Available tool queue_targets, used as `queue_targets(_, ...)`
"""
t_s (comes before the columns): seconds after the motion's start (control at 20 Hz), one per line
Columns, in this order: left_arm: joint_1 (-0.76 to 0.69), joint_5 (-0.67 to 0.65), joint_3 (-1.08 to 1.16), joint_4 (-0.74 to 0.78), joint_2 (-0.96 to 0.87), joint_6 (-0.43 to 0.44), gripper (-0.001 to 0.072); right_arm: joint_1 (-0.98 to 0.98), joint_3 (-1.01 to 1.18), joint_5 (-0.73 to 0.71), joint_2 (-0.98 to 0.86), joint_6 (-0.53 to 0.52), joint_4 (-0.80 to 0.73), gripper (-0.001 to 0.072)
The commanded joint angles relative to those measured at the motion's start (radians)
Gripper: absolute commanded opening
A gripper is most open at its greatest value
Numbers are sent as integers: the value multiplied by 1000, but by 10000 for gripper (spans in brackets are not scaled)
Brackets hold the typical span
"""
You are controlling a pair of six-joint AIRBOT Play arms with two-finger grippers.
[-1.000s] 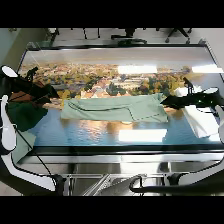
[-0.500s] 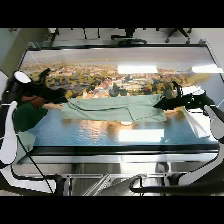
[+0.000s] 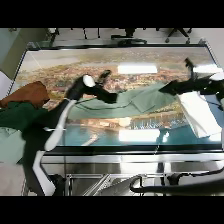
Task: Fold the shirts.
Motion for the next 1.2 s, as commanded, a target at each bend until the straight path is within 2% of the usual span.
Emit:
queue_targets(0.0,-146,40,219,-3,-199,-54,18,2,111,132,116,92,16,18)
queue_targets(0.15,-184,59,308,-9,-285,-111,19,2,121,138,181,95,4,18)
queue_targets(0.3,-158,76,266,-161,-246,-103,19,2,120,142,177,115,-3,18)
queue_targets(0.45,-51,-24,240,-386,-105,33,19,4,120,137,148,117,0,18)
queue_targets(0.55,51,-134,240,-502,26,81,19,30,120,105,134,121,9,18)
queue_targets(0.65,157,-195,240,-591,159,101,19,108,120,19,119,121,8,18)
queue_targets(0.8,281,-216,240,-605,325,104,19,317,120,-158,60,121,8,19)
queue_targets(0.95,337,-246,239,-604,422,126,19,629,120,-433,-70,119,9,20)
queue_targets(1.0,340,-253,239,-603,446,152,19,741,120,-567,-125,90,9,116)
queue_targets(1.05,340,-254,239,-603,463,169,19,849,121,-708,-183,40,13,497)
queue_targets(1.1,339,-256,239,-604,475,171,19,926,122,-795,-221,3,25,586)
queue_targets(1.15,334,-258,239,-604,485,175,19,975,124,-832,-233,-22,22,456)
